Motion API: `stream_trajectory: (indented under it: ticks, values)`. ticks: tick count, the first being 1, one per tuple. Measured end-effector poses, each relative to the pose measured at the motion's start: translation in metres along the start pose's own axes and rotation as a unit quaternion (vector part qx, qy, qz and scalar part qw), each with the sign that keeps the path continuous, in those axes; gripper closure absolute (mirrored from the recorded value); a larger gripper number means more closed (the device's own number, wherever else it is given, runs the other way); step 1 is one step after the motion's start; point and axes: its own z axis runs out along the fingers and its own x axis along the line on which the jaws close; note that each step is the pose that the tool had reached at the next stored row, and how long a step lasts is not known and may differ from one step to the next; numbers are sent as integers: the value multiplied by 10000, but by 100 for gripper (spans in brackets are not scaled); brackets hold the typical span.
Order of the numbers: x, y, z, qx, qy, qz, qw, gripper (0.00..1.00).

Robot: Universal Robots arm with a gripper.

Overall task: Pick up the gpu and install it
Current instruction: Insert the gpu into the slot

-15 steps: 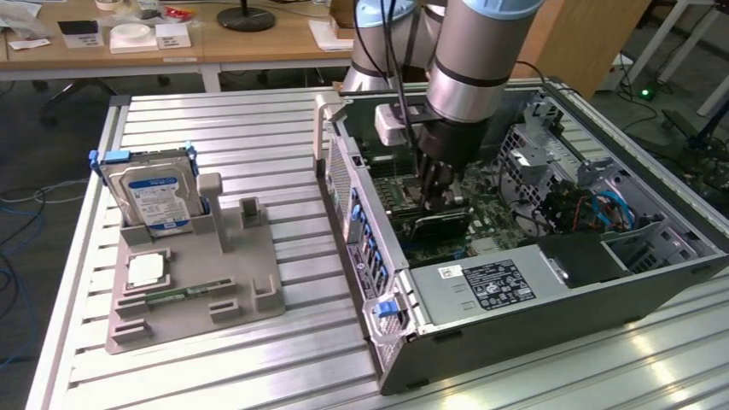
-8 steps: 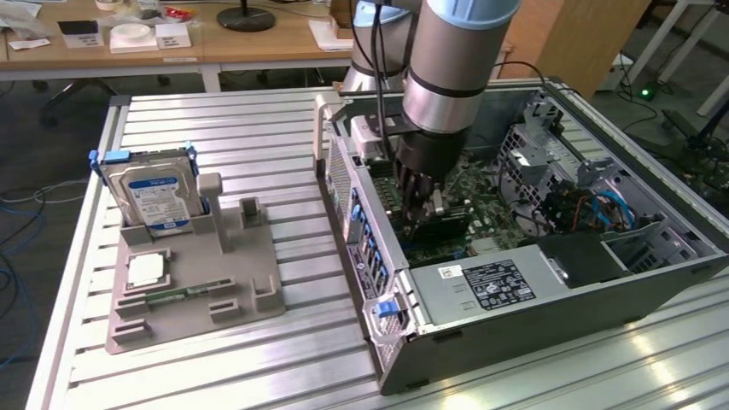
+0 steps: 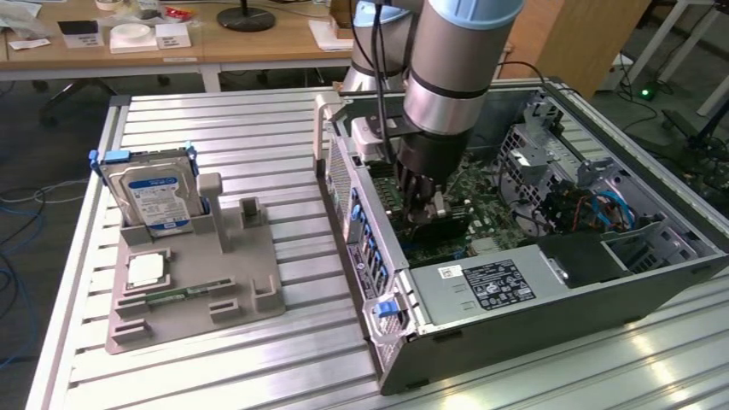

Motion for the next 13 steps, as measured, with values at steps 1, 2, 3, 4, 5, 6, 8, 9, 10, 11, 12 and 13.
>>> stream_trajectory:
  ticks: [1,2,3,4,5,6,8,9,10,11,12,13]
  values:
    - [3,2,-9,0,-1,-4,10000,89]
    - [5,3,-18,0,-1,-8,10000,89]
    - [7,7,-21,0,-2,-13,10000,89]
    - [7,13,-23,0,-1,-18,10000,89]
    - [7,23,-23,-1,1,-25,10000,89]
    - [7,33,-23,-2,7,-30,10000,89]
    - [7,60,-24,-4,22,-43,10000,89]
    - [8,76,-25,-5,29,-49,10000,89]
    - [8,93,-25,-6,33,-57,10000,89]
    - [9,110,-25,-5,37,-66,10000,89]
    - [10,128,-25,-6,39,-75,10000,89]
    - [12,147,-26,-6,42,-83,10000,89]
